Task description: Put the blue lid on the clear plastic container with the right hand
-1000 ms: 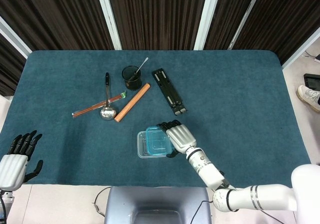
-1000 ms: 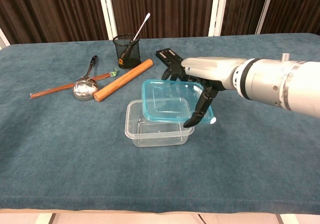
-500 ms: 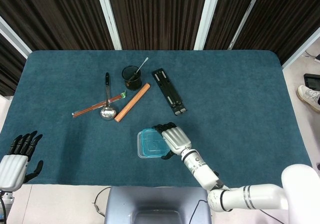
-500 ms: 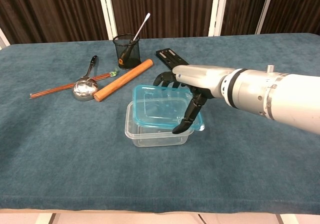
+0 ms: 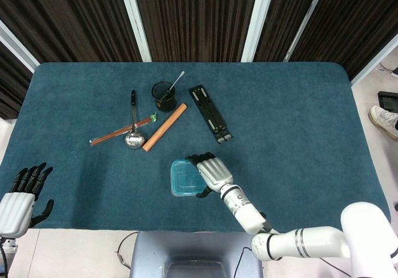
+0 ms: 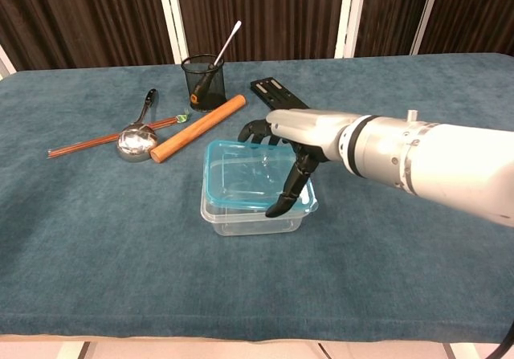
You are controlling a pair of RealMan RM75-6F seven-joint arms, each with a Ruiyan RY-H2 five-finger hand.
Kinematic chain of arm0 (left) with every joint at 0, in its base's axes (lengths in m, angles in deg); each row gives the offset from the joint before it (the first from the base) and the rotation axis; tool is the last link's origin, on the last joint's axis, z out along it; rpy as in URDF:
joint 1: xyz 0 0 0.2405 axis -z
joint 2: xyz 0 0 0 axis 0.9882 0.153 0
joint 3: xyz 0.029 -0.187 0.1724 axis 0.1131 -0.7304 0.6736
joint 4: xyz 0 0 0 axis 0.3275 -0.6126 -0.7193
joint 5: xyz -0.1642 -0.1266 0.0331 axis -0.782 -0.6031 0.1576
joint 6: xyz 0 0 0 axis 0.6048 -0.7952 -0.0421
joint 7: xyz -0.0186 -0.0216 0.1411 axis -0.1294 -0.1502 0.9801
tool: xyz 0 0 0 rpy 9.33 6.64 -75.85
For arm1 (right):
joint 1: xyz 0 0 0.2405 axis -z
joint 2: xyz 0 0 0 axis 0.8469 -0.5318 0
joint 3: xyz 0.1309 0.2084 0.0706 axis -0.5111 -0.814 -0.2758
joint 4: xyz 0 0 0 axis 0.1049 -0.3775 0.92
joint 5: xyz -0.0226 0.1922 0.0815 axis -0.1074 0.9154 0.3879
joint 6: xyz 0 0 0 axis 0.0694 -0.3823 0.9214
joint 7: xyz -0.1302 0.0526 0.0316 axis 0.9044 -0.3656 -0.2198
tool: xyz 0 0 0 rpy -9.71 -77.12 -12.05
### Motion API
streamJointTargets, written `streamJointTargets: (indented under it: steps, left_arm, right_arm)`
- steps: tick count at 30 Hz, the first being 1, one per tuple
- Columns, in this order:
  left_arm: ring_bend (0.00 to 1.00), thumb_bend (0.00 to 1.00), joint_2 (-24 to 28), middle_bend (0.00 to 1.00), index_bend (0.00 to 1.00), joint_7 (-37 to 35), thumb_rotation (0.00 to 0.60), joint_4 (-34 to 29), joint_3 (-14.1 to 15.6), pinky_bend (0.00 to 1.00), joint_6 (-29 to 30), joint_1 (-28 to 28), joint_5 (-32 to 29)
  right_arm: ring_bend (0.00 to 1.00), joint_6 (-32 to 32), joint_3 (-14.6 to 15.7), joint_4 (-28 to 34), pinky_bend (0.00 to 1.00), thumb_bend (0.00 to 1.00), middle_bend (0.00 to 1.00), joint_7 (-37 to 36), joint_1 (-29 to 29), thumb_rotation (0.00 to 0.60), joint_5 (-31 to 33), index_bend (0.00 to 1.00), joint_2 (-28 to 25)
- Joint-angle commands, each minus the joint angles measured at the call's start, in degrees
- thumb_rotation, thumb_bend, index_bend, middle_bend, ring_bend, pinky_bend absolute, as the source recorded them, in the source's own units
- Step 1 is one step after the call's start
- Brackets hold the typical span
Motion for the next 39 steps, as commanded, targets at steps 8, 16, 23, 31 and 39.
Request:
streamJointTargets:
  steps: [8, 16, 23, 31, 39]
  left_arm:
    - [0.0, 0.43, 0.17, 0.0, 0.0, -0.54, 0.6, 0.07, 0.08, 0.06, 0.38, -0.15, 0.35]
    - [0.0, 0.43, 0.17, 0.0, 0.0, -0.74, 0.6, 0.18, 0.05, 0.06, 0.63, -0.26, 0.43]
    - [0.0, 0.43, 0.12, 0.0, 0.0, -0.59, 0.6, 0.15, 0.06, 0.06, 0.67, -0.28, 0.51]
    - [0.0, 0.43, 0.14, 0.0, 0.0, -0.7, 0.6, 0.18, 0.06, 0.06, 0.79, -0.33, 0.6]
    - [0.0, 0.43, 0.15, 0.0, 0.0, -0.85, 0.6, 0.27, 0.08, 0.06, 1.04, -0.44, 0.75]
  right_arm:
    - [0.48, -0.37, 0.03, -0.88, 0.24, 0.22, 0.6, 0.51, -0.72, 0.6, 1.24, 0.89, 0.97]
    - [0.48, -0.35, 0.09, -0.69, 0.24, 0.22, 0.6, -0.09, -0.69, 0.6, 1.34, 0.88, 0.55]
    - [0.48, -0.05, 0.31, -0.33, 0.24, 0.22, 0.6, -0.2, -0.88, 0.6, 1.59, 0.89, 0.36]
    - [0.48, -0.42, 0.98, 0.14, 0.24, 0.22, 0.6, 0.27, -1.07, 0.6, 1.32, 0.88, 0.7]
    - [0.48, -1.03, 0.81, -0.68, 0.24, 0.22, 0.6, 0.77, -1.43, 0.6, 1.65, 0.88, 1.46]
